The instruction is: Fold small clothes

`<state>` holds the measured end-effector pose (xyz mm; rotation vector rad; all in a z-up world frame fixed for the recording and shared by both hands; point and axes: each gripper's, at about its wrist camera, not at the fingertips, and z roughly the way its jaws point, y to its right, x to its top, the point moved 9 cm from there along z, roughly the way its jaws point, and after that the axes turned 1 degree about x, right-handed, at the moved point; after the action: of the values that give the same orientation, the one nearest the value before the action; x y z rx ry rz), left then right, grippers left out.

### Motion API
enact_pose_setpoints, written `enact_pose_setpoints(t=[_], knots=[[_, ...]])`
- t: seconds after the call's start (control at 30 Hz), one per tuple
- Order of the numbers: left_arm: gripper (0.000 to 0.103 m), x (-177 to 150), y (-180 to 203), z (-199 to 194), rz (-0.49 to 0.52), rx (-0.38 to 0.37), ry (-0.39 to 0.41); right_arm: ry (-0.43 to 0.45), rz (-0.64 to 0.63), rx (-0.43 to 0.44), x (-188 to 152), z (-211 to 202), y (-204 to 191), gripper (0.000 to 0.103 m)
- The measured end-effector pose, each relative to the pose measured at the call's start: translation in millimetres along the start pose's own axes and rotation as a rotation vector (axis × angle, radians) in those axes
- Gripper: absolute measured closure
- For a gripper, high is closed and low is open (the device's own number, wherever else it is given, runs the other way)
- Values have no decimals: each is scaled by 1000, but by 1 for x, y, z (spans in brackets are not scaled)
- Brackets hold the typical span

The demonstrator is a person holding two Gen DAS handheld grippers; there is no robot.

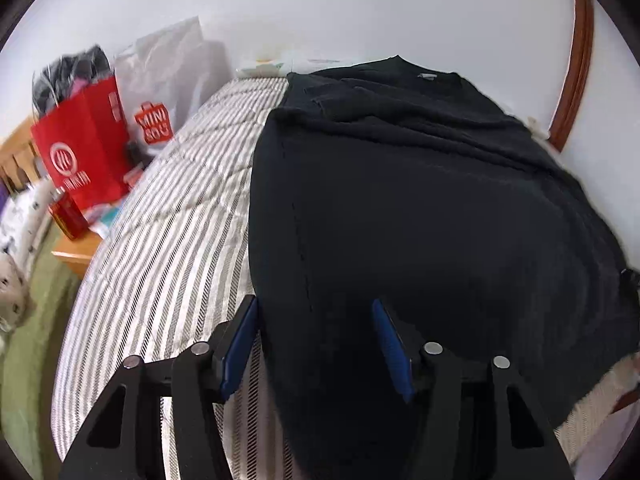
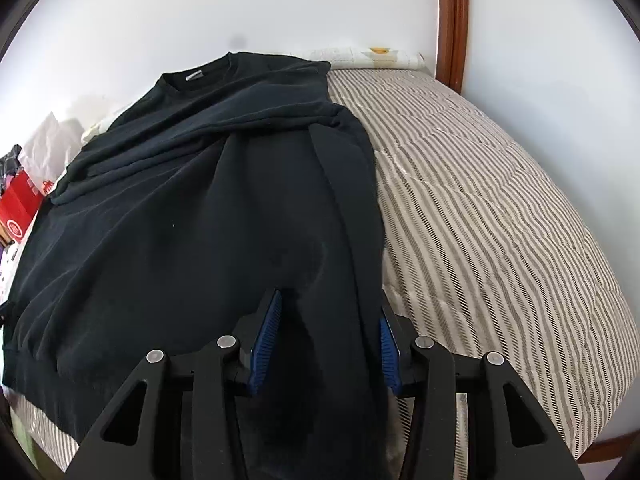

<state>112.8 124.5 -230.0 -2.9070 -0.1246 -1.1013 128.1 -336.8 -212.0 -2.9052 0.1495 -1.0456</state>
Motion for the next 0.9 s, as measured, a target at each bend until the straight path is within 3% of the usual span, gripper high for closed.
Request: enact_pose_setpoints(t=[0.07, 0.1, 0.63, 0.9], knots=[[84, 1, 1, -1, -17, 0, 2, 6, -2, 29, 2, 0, -5, 88], [93, 1, 2, -2, -15, -18, -6, 13, -11, 30, 2, -2, -6, 94], [95, 13, -12, -78, -102, -187, 129, 147, 77, 188, 12, -90, 31, 96], [95, 48, -14, -91, -112, -210, 210, 205, 66, 224, 42, -104, 23, 96]])
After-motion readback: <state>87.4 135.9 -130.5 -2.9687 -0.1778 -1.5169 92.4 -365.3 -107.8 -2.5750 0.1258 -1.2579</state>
